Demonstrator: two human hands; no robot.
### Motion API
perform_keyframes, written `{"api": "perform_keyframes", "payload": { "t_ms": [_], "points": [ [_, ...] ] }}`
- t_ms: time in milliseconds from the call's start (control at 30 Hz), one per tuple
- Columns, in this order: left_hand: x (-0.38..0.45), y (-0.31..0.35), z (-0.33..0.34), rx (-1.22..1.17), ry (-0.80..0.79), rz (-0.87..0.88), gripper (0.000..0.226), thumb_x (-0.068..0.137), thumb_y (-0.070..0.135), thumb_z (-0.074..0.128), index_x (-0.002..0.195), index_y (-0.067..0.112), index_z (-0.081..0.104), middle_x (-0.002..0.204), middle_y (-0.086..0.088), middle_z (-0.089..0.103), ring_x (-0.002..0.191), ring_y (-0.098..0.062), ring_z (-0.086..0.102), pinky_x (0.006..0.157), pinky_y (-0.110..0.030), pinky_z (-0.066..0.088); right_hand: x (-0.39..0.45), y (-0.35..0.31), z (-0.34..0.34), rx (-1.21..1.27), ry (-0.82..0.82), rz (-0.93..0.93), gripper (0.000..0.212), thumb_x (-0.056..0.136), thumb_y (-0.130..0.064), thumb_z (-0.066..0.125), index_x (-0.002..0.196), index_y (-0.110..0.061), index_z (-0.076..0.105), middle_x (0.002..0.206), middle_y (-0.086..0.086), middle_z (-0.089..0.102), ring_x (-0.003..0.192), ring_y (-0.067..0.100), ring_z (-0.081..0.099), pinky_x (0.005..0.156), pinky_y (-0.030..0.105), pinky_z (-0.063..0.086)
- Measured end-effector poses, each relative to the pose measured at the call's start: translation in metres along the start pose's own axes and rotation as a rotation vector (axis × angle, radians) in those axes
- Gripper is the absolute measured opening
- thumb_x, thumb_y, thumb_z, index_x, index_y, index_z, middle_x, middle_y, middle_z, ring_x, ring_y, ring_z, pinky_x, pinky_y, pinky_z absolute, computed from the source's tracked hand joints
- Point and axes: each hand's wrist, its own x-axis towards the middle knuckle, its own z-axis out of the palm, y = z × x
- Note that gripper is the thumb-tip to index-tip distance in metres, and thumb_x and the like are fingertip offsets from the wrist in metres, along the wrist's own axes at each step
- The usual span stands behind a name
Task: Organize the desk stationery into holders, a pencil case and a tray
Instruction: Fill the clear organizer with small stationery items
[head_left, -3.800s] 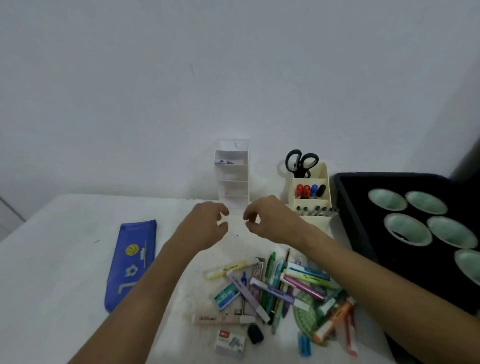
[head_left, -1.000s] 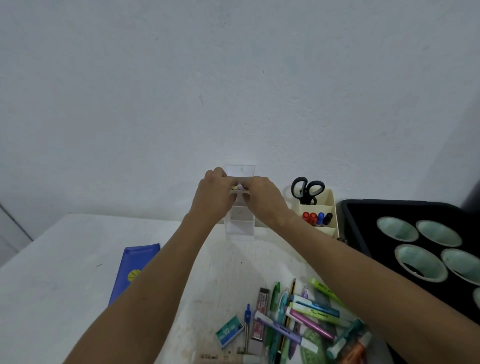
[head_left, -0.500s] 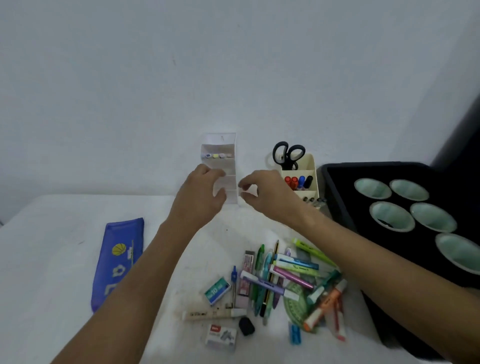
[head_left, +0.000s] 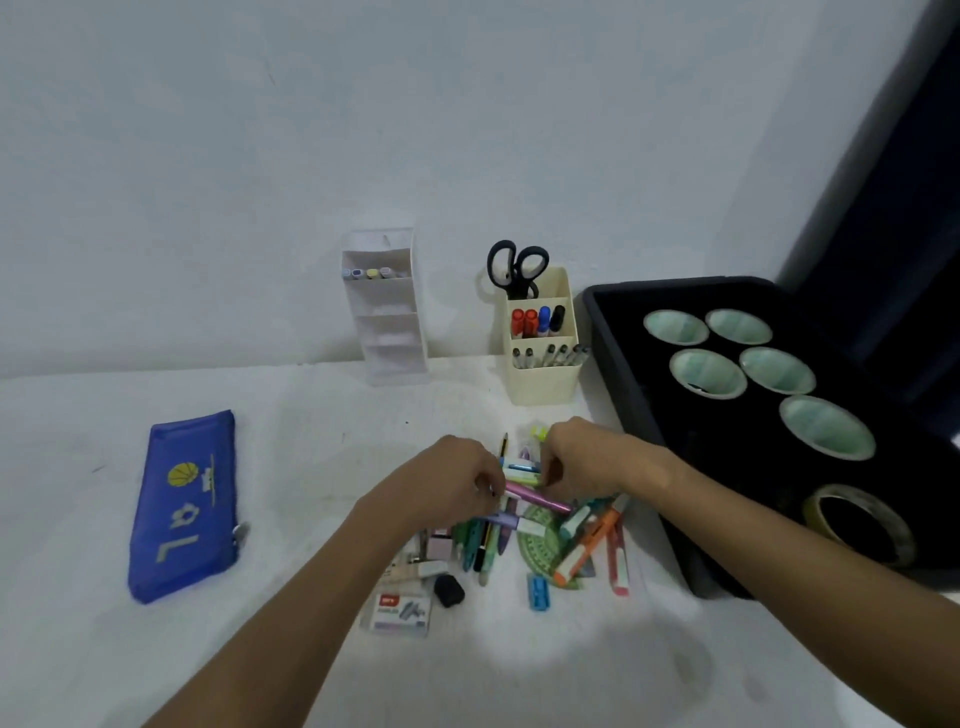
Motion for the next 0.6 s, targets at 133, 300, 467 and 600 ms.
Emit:
{"api": "perform_keyframes", "payload": {
  "t_ms": [133, 300, 467, 600],
  "points": [
    [-0.001, 0.01, 0.014, -0.001, -0.052, 0.049, 0.023, 0.082, 0.034, 0.07, 0.1, 0.021, 0.075, 0.094, -0.002, 0.066, 0.08, -0.014, 0.056, 0.071, -0.027, 0.047, -0.006, 0.0, 0.01, -0.102, -0.027, 0.05, 0.023, 0.074, -0.03, 0.075, 0.087, -0.013, 0.067, 0.082, 0.003, 0.063, 0.073, 0.02, 0.062, 0.068, 0.031, 0.055],
    [-0.003, 0.015, 0.02, 0.044, -0.042, 0.061, 0.021, 0.084, 0.028, 0.067, 0.103, 0.02, 0.074, 0.089, -0.002, 0.059, 0.076, -0.01, 0.048, 0.067, -0.021, 0.036, -0.006, -0.004, 0.016, -0.157, -0.013, 0.052, 0.022, 0.077, -0.028, 0.072, 0.074, -0.018, 0.053, 0.071, -0.002, 0.051, 0.066, 0.018, 0.056, 0.052, 0.026, 0.045],
    [-0.006, 0.01, 0.017, 0.083, 0.0, 0.043, 0.019, 0.089, 0.027, 0.06, 0.099, 0.015, 0.072, 0.092, -0.005, 0.058, 0.08, -0.019, 0.055, 0.068, -0.026, 0.042, -0.006, -0.001, 0.012, -0.096, -0.002, 0.069, 0.021, 0.08, -0.033, 0.068, 0.088, -0.013, 0.067, 0.083, 0.003, 0.065, 0.07, 0.02, 0.062, 0.057, 0.028, 0.05],
    [-0.01, -0.003, -0.01, 0.073, 0.106, -0.053, 0.013, 0.092, 0.026, 0.056, 0.096, 0.014, 0.058, 0.094, -0.002, 0.06, 0.082, -0.017, 0.055, 0.073, -0.03, 0.048, -0.005, 0.0, -0.007, 0.11, 0.056, 0.04, 0.02, 0.083, -0.035, 0.066, 0.093, -0.019, 0.073, 0.087, 0.0, 0.069, 0.078, 0.017, 0.065, 0.071, 0.034, 0.055]
  ]
}}
